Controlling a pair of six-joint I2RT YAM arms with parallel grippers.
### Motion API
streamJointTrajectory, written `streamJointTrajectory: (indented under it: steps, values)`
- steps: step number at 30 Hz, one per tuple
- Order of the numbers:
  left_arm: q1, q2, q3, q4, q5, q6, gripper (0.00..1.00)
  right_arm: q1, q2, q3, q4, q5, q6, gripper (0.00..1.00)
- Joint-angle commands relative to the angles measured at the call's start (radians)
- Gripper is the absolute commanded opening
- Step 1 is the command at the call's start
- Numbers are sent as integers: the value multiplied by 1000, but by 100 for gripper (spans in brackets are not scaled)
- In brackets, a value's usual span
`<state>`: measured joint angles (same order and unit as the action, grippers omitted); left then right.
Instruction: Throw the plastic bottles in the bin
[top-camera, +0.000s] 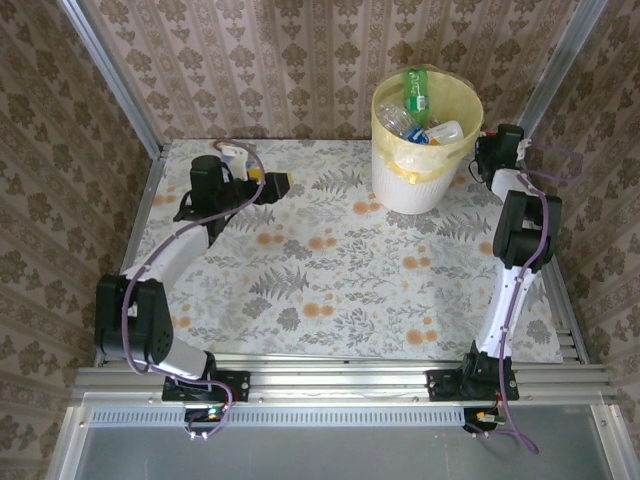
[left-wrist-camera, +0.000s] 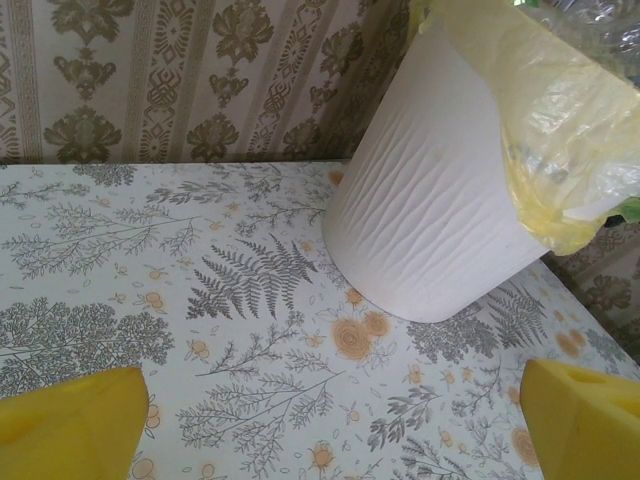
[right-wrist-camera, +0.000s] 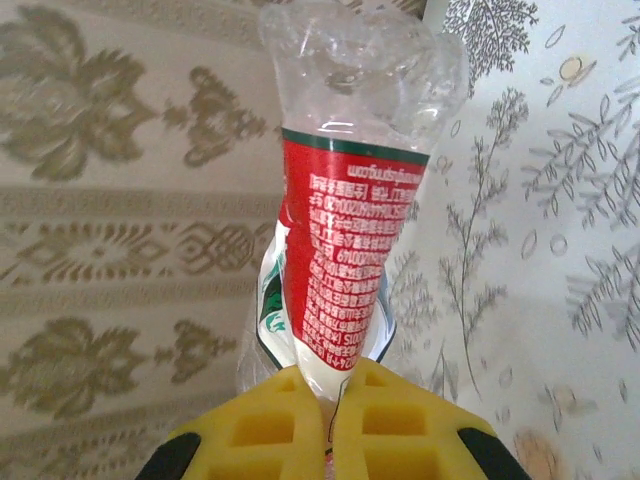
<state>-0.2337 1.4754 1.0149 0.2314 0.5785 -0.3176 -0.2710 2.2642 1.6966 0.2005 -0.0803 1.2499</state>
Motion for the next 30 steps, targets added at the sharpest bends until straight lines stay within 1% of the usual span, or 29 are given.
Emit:
streamJointTrajectory:
  steps: [1, 8, 16, 23, 27, 30]
  values:
    - [10, -47, -17, 34, 22, -2, 95, 4, -130, -93, -9, 62, -67, 0]
    - [8, -109, -50, 33, 33, -13, 95, -3, -347, -304, -54, 109, -153, 0]
    - [5, -197, -91, 11, 32, -12, 95, 2, -585, -421, -171, 180, -304, 0]
    - [0, -254, -128, -8, 14, -11, 96, 14, -846, -516, -223, 246, -446, 0]
    - [-1, -280, -144, -24, -6, -15, 96, 21, -1013, -554, -204, 268, -529, 0]
    - [-1, -303, -165, -27, -23, -18, 96, 34, -1105, -566, -148, 249, -591, 0]
